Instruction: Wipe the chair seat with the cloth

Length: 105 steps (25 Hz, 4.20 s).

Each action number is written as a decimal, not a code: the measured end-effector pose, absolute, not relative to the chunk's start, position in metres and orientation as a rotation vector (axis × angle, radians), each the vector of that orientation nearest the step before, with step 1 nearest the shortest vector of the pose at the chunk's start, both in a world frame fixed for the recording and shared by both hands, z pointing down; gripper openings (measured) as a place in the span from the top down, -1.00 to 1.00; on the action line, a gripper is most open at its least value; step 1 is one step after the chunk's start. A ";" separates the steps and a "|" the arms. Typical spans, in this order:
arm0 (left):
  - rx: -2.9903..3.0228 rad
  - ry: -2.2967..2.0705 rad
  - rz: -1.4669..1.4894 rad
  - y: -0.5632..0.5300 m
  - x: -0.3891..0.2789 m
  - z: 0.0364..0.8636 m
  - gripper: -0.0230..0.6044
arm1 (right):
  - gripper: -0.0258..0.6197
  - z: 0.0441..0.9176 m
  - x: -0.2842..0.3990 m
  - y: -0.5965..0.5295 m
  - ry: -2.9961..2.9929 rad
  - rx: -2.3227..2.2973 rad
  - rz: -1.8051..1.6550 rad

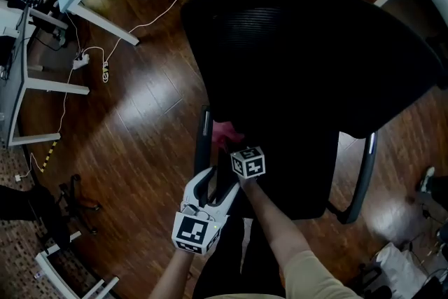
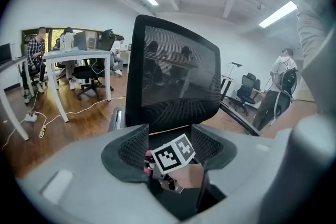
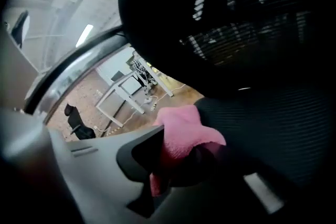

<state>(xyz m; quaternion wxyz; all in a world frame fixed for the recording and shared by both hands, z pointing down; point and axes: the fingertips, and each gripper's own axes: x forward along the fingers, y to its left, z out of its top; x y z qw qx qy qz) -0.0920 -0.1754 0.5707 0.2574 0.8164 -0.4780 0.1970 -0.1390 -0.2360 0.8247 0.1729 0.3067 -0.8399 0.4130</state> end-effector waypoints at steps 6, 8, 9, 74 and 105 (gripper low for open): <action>2.198 -1.277 0.479 -0.180 -0.071 0.579 0.19 | 0.87 0.848 0.091 -0.263 -1.991 1.348 0.983; 2.194 -1.268 0.446 -0.183 -0.061 0.577 0.20 | 0.87 0.848 0.197 -0.258 -1.781 1.532 0.957; 2.194 -1.263 0.434 -0.184 -0.057 0.576 0.20 | 0.87 0.846 0.240 -0.254 -1.693 1.590 0.937; 2.102 -1.362 0.397 -0.159 -0.100 0.550 0.18 | 0.87 0.833 0.179 -0.148 -1.823 1.349 1.199; 2.130 -1.371 0.374 -0.145 -0.093 0.535 0.19 | 0.87 0.826 0.020 -0.107 -2.077 0.909 0.953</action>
